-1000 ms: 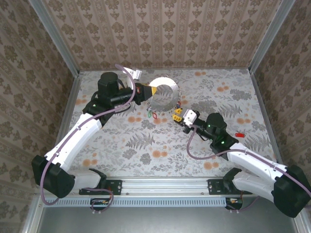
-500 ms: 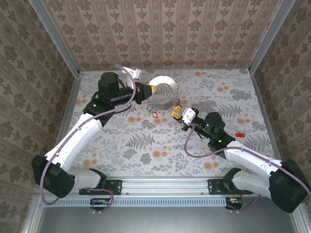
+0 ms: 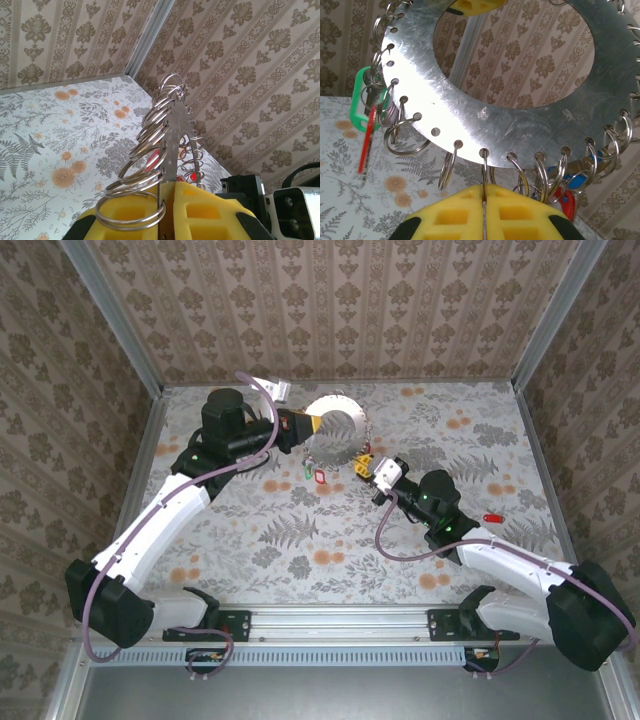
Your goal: Put the keys on the keyring
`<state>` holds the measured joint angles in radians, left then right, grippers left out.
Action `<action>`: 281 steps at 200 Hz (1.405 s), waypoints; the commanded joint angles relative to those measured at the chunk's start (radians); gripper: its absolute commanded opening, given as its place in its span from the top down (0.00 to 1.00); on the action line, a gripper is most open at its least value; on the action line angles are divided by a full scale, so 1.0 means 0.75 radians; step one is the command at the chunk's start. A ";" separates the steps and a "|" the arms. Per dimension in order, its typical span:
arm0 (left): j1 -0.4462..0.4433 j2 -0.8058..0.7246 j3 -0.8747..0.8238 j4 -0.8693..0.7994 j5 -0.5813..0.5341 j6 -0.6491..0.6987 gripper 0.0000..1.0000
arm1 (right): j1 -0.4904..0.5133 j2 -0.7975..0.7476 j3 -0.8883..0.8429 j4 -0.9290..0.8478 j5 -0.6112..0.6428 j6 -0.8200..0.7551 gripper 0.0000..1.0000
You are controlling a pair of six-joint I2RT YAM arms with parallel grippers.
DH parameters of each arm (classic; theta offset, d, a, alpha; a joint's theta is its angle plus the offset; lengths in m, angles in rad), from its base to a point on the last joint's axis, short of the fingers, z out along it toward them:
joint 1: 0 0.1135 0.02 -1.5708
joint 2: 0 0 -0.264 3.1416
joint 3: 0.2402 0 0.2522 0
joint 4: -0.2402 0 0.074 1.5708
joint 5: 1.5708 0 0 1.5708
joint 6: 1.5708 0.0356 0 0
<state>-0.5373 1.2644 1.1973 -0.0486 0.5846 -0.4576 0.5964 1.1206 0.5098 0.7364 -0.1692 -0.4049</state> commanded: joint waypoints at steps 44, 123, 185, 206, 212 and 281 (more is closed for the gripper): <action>-0.012 -0.031 -0.033 0.119 -0.084 -0.086 1.00 | 0.009 -0.041 0.032 0.010 0.035 0.063 1.00; -0.012 -0.039 -0.216 0.278 -0.224 -0.337 1.00 | 0.003 -0.105 0.131 -0.236 0.037 0.209 1.00; -0.014 -0.039 -0.296 0.401 -0.223 -0.458 1.00 | -0.009 -0.111 0.166 -0.298 0.029 0.254 1.00; -0.014 -0.048 -0.305 0.390 -0.240 -0.467 0.99 | -0.016 -0.116 0.201 -0.367 0.020 0.275 1.00; -0.014 -0.051 -0.312 0.385 -0.252 -0.469 0.97 | -0.018 -0.116 0.213 -0.398 0.018 0.277 1.00; -0.018 -0.045 -0.391 0.391 -0.321 -0.563 0.80 | -0.107 -0.091 0.375 -0.797 -0.199 0.229 1.00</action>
<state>-0.5495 1.2392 0.9375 0.2024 0.3843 -0.8455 0.5388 1.0657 0.7136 0.2375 -0.2207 -0.2283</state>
